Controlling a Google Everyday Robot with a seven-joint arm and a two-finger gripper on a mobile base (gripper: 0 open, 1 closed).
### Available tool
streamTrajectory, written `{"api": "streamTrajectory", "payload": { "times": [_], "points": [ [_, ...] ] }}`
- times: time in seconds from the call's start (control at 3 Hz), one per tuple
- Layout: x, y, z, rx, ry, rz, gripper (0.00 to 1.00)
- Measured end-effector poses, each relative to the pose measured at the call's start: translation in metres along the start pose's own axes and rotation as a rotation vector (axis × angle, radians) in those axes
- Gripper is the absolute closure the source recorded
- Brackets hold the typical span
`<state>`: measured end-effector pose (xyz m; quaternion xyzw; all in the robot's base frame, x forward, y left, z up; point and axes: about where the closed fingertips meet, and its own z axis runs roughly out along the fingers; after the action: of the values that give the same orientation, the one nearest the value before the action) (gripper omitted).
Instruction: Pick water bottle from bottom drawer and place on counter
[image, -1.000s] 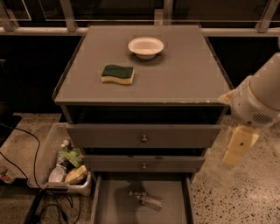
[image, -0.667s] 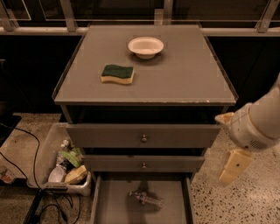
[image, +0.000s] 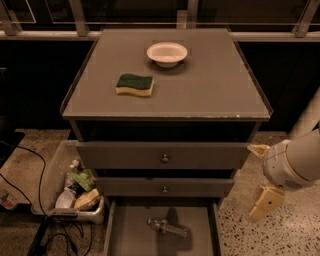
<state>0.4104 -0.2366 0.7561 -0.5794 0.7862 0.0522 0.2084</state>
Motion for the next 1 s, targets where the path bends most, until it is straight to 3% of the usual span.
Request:
{"api": "streamTrajectory", "payload": {
  "times": [0.33, 0.67, 1.0],
  "points": [
    [0.001, 0.008, 0.014, -0.026, -0.015, 0.005, 0.00],
    [0.006, 0.015, 0.060, -0.054, -0.048, -0.001, 0.00],
    [0.017, 0.006, 0.109, -0.046, -0.108, 0.009, 0.00]
  ]
}}
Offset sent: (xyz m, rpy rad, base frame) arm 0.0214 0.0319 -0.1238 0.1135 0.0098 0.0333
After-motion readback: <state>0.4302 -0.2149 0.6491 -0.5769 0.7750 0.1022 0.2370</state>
